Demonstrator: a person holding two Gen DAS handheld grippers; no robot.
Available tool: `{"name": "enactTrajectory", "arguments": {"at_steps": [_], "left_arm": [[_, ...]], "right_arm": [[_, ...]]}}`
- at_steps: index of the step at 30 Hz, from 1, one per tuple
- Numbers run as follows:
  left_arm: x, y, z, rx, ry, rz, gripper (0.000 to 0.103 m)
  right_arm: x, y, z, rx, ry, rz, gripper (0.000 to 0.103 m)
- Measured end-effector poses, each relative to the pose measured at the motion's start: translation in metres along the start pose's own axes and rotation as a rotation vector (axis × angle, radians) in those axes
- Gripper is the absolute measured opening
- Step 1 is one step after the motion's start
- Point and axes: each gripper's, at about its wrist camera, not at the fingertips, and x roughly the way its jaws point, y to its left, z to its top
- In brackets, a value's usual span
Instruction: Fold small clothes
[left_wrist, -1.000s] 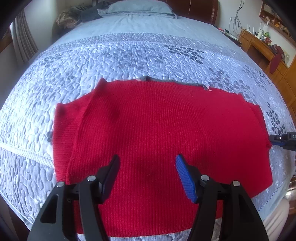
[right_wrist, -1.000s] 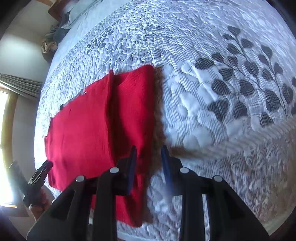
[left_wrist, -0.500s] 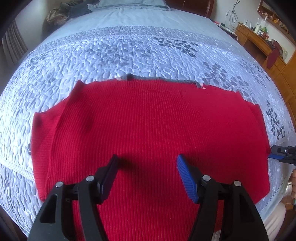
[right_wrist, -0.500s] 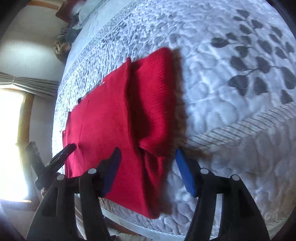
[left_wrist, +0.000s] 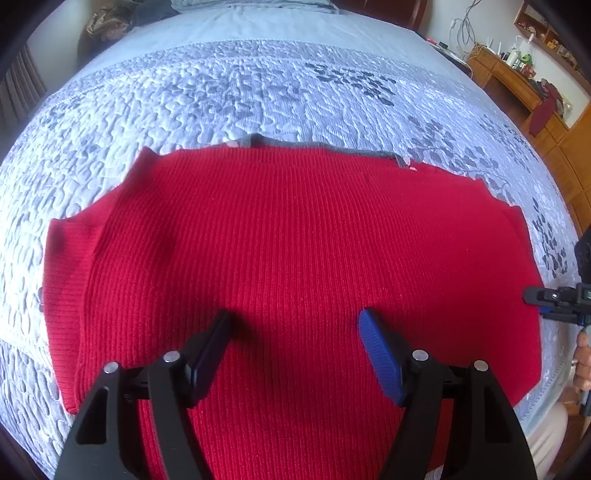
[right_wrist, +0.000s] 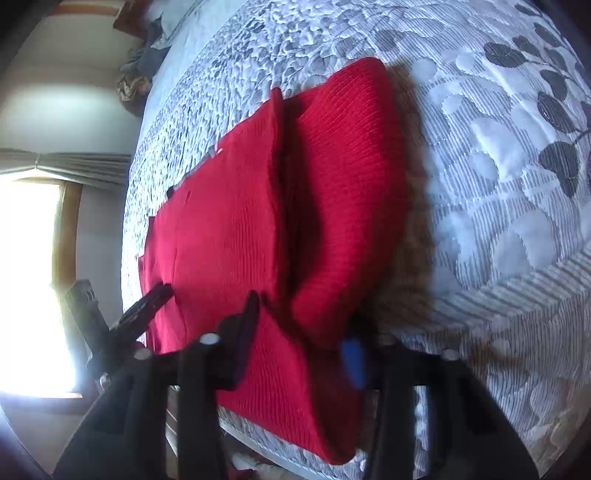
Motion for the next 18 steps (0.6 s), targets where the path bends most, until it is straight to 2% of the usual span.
{"name": "enactTrajectory", "arguments": {"at_steps": [5,7,11,15,18], "left_arm": [[0.002,0.004,-0.003,0.013,0.003,-0.034,0.073],[0.003,0.005,-0.002,0.018,0.007,-0.047,0.074],[0.001,0.005,-0.001,0.026,0.013,-0.059,0.075],[-0.013,0.016,0.002,-0.011,-0.003,-0.099,0.074],[-0.024,0.028,0.007,0.0,-0.028,-0.029,0.074]], "right_arm": [[-0.01,0.001,-0.001,0.029,-0.029,0.0,0.019],[-0.014,0.009,-0.002,0.031,-0.046,-0.034,0.017],[-0.025,0.049,-0.002,-0.062,-0.086,-0.135,0.017],[-0.03,0.097,-0.002,-0.167,-0.107,-0.203,0.017],[-0.026,0.135,-0.002,-0.248,-0.109,-0.211,0.017]]}}
